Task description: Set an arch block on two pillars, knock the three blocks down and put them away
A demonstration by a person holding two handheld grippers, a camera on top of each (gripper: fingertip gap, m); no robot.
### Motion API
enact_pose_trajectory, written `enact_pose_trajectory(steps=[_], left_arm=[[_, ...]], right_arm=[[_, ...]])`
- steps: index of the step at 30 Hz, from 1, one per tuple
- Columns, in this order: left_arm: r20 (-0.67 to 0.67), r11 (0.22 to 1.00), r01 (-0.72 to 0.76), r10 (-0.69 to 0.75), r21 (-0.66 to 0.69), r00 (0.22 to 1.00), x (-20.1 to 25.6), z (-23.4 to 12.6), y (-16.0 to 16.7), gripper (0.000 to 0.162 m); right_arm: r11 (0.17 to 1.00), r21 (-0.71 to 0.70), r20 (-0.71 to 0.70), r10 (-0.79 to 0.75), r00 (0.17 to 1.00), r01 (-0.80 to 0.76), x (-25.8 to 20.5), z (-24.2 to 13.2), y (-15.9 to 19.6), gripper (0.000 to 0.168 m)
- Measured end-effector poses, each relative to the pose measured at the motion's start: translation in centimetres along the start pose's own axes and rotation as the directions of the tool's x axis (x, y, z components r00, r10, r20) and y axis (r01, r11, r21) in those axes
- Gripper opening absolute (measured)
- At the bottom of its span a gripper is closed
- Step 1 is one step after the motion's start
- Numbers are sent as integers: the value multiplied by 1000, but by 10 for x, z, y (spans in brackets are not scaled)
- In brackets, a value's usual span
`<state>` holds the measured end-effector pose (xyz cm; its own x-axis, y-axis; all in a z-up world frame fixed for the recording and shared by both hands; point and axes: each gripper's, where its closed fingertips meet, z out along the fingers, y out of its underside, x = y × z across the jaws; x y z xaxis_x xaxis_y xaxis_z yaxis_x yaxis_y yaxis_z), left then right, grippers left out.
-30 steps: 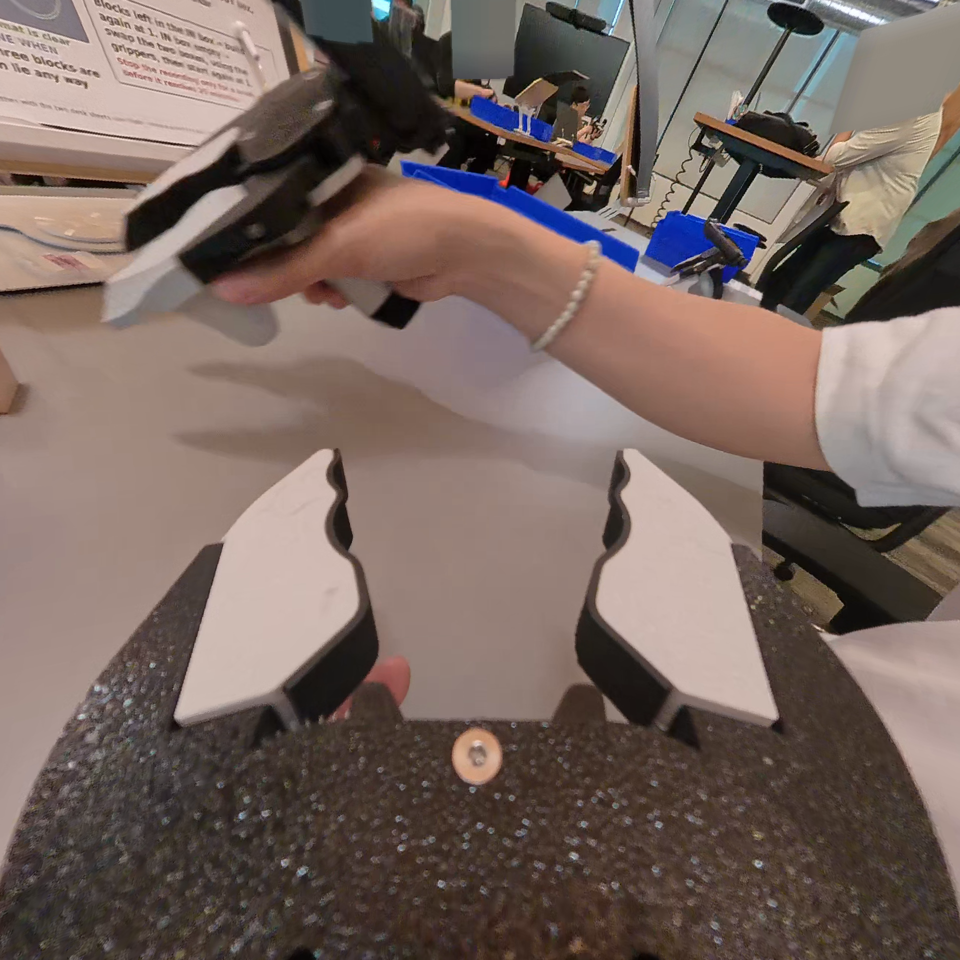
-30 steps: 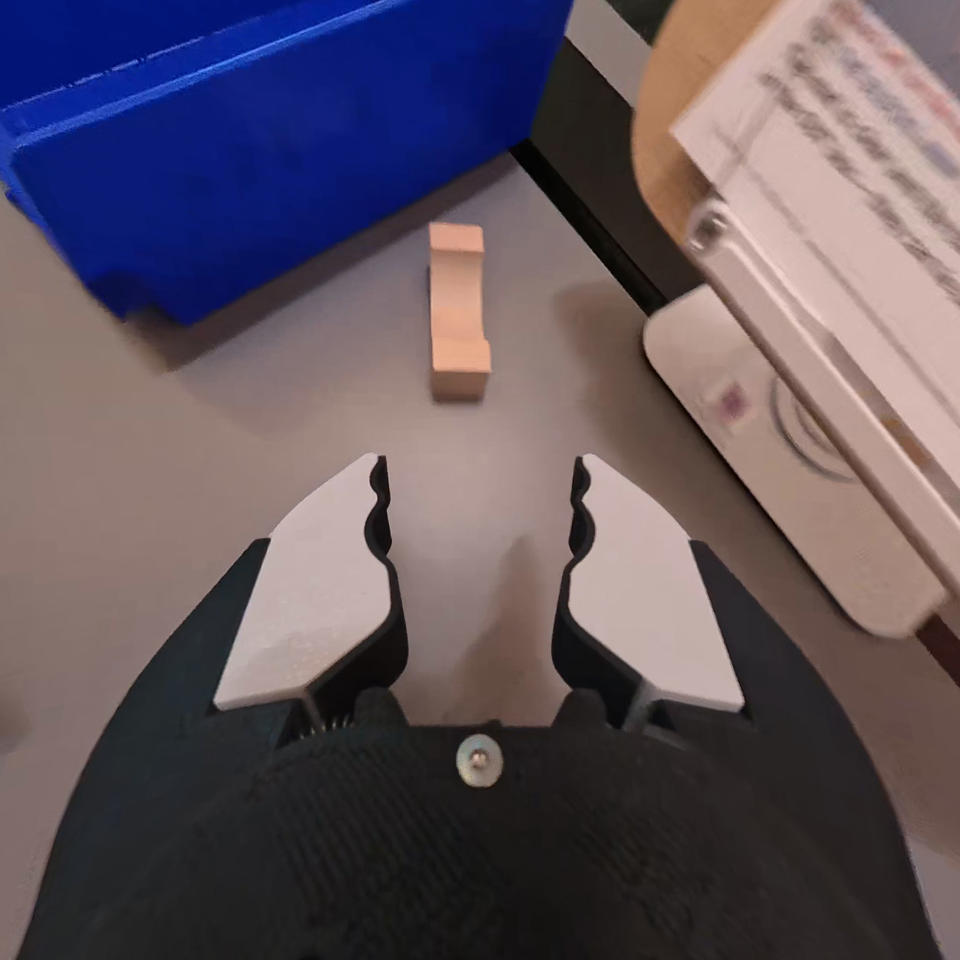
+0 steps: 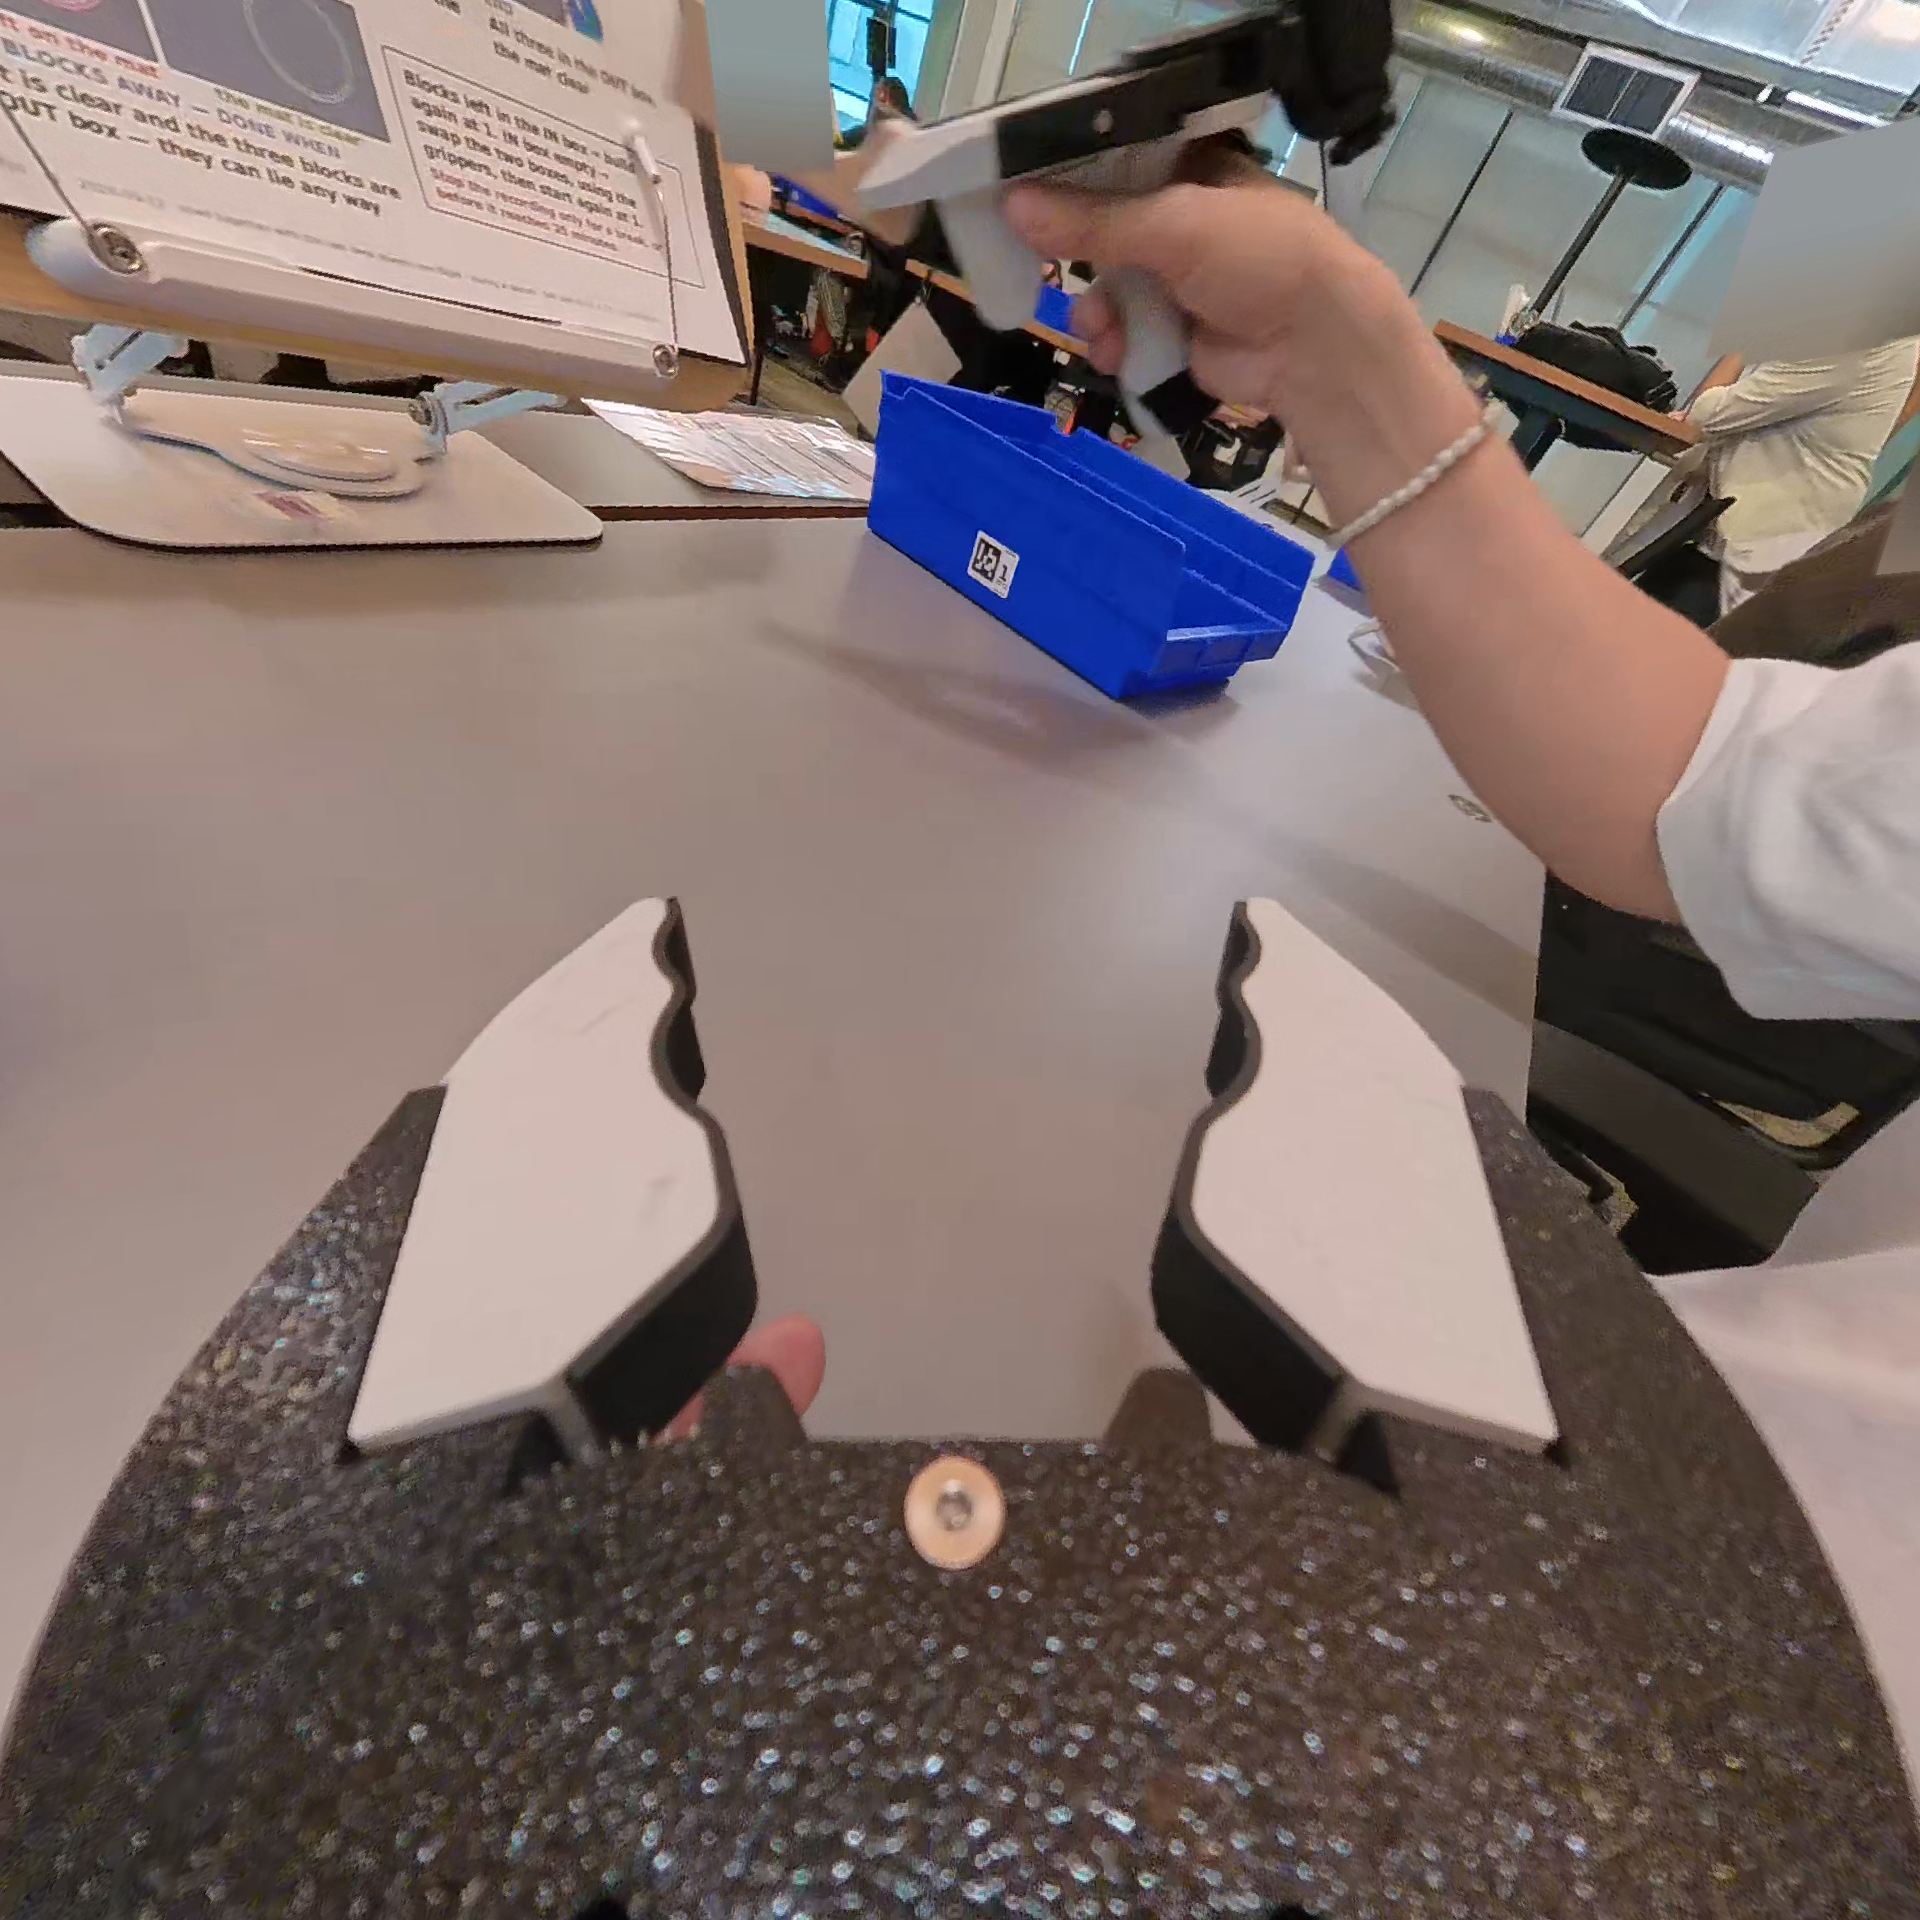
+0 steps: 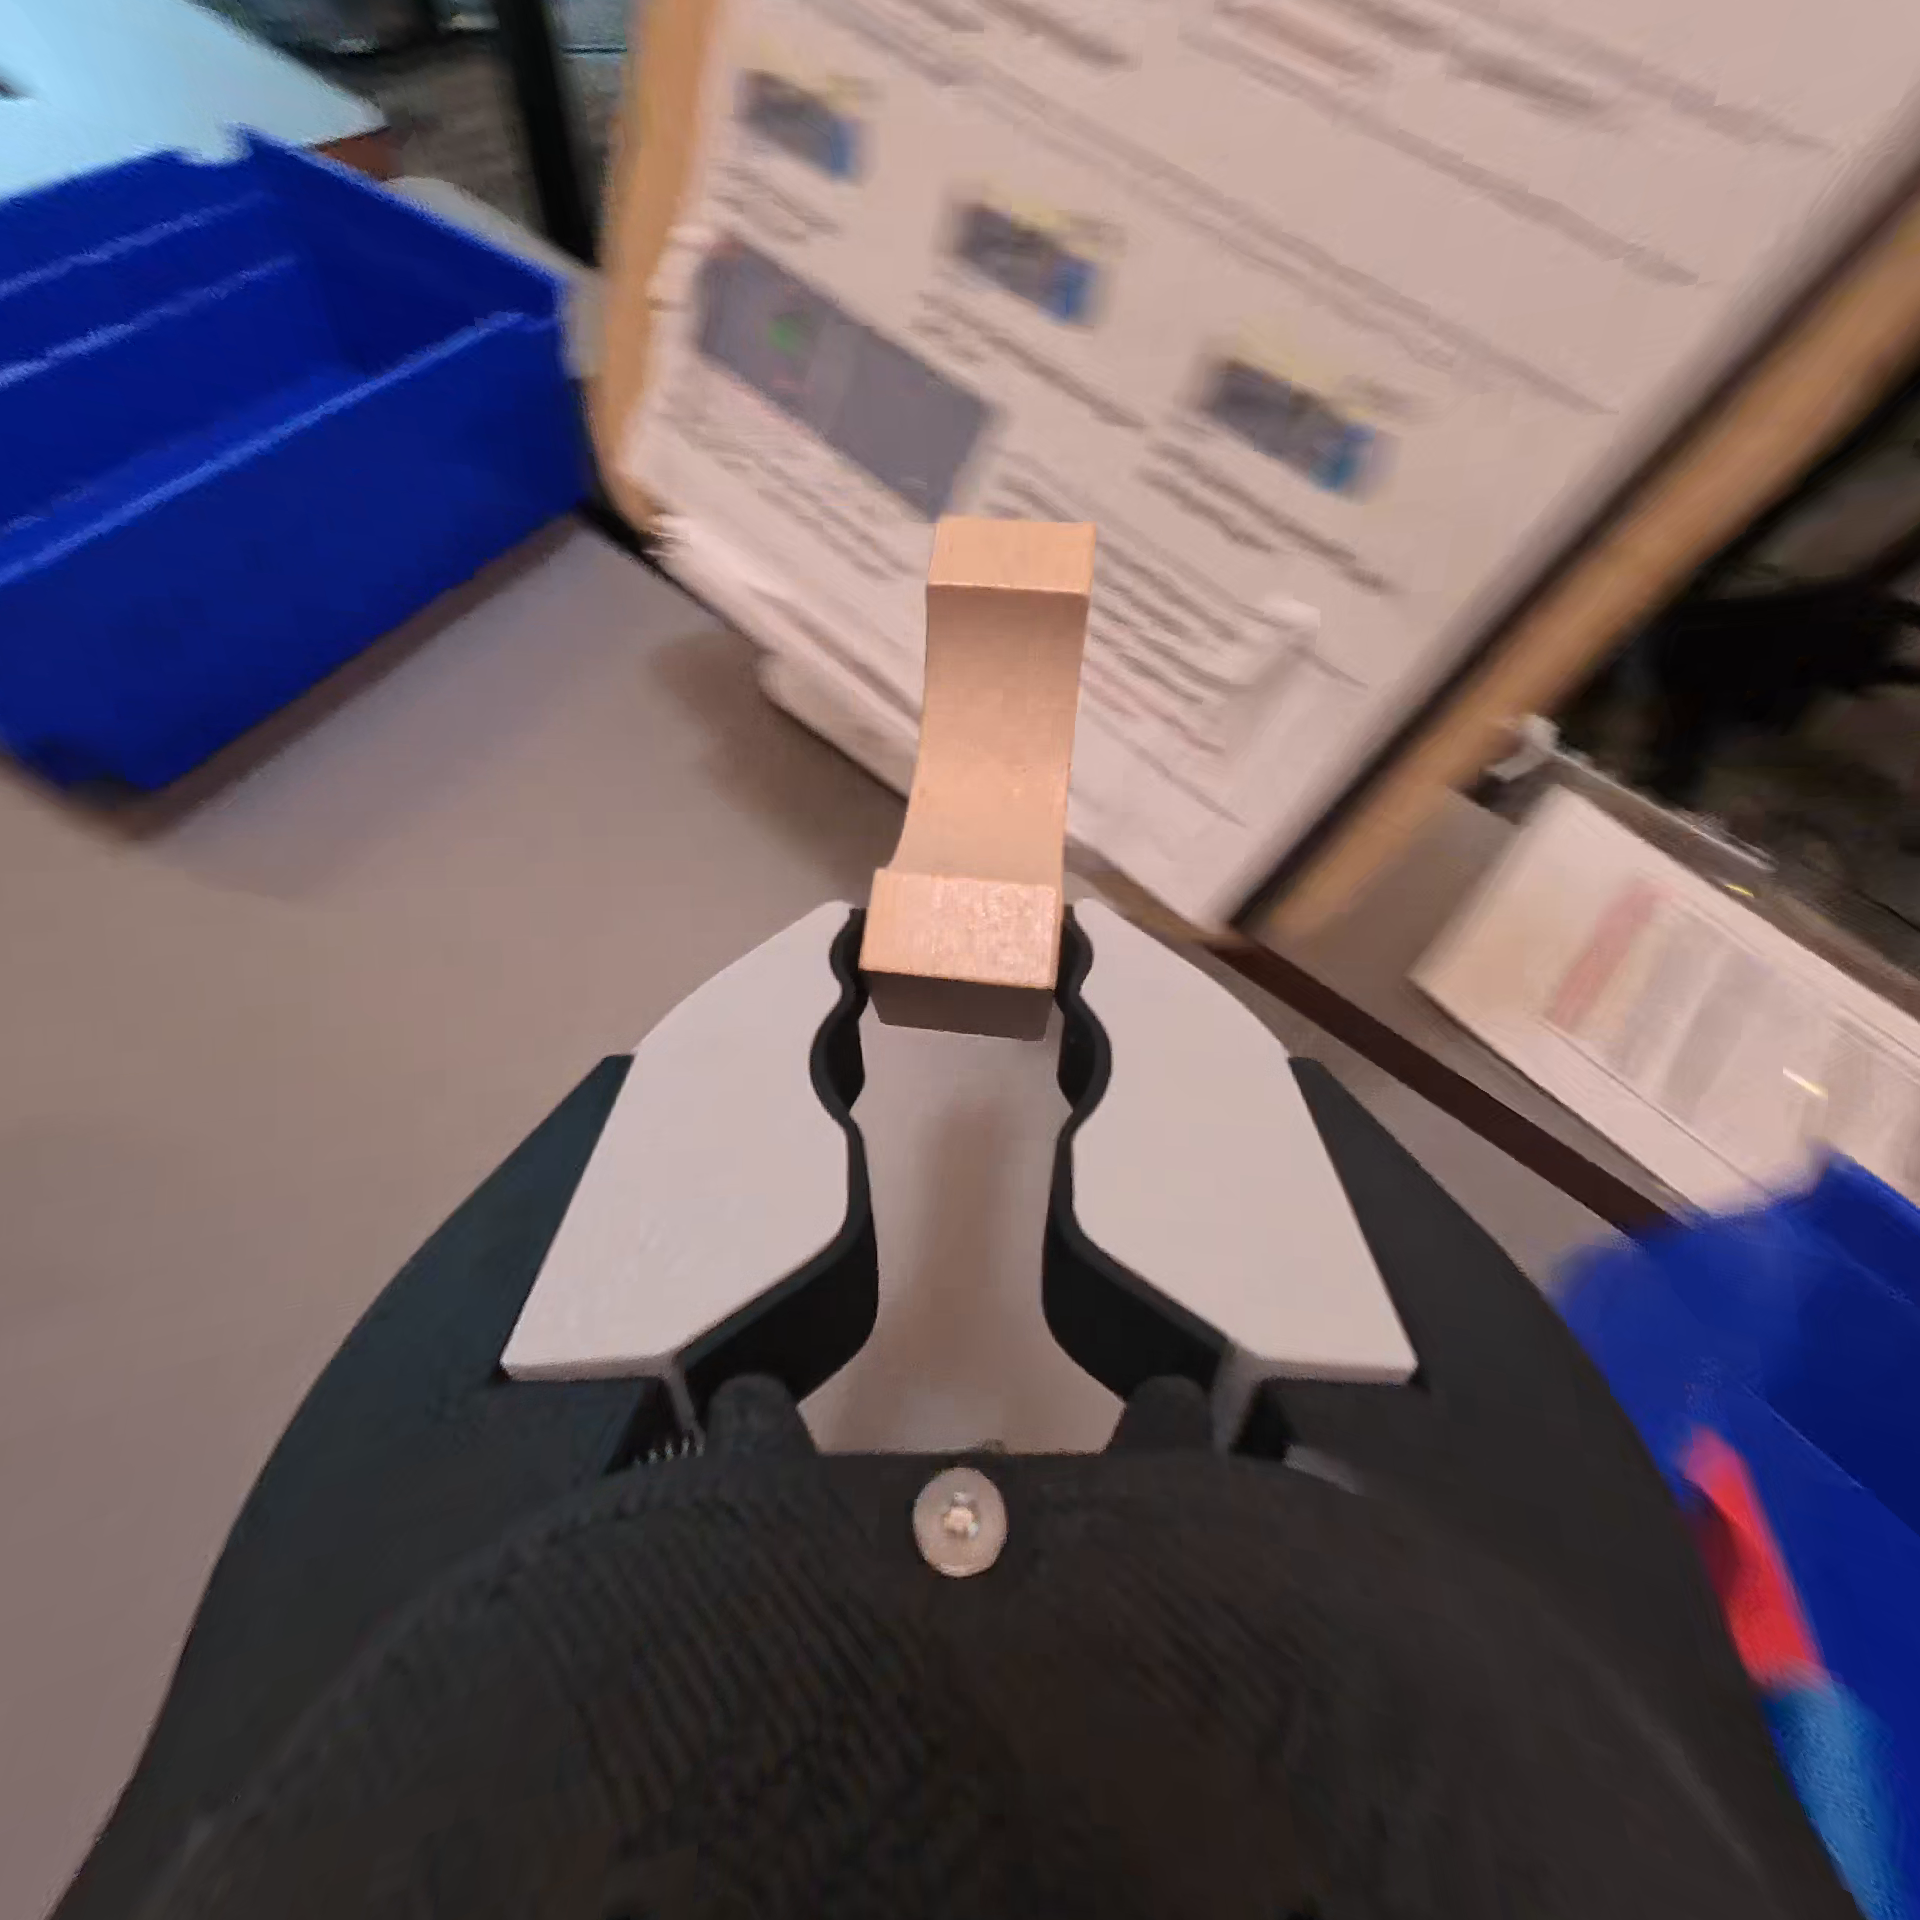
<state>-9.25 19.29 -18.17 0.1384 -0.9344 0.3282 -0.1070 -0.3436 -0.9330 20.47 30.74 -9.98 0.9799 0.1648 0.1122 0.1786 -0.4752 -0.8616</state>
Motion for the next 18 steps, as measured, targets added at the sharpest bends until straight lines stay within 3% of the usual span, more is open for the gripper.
enact_pose_trajectory(steps=[1, 5, 9, 13, 18], left_arm=[[-4, 1000, -4, 4, -1, 1000, 2, 1, 0, 96], [-24, 1000, -6, 5, -9, 1000, 7, 11, 1, 96], [-47, 1000, -3, 2, -25, 999, 12, 25, 3, 96], [-66, 999, -18, 15, -51, 998, 21, 42, 3, 96], [-86, 996, -33, 26, -80, 996, 34, 61, 4, 96]], right_arm=[[1000, -3, -62, 23, 998, -24, 29, -20, 7, 35], [988, -2, -299, 145, 943, -153, 133, -101, 52, 35], [961, -42, -439, 228, 869, -273, 198, -153, 119, 35], [932, -136, -413, 254, 875, -335, 208, -152, 177, 35], [922, -263, -307, 198, 931, -283, 192, -119, 206, 35]])
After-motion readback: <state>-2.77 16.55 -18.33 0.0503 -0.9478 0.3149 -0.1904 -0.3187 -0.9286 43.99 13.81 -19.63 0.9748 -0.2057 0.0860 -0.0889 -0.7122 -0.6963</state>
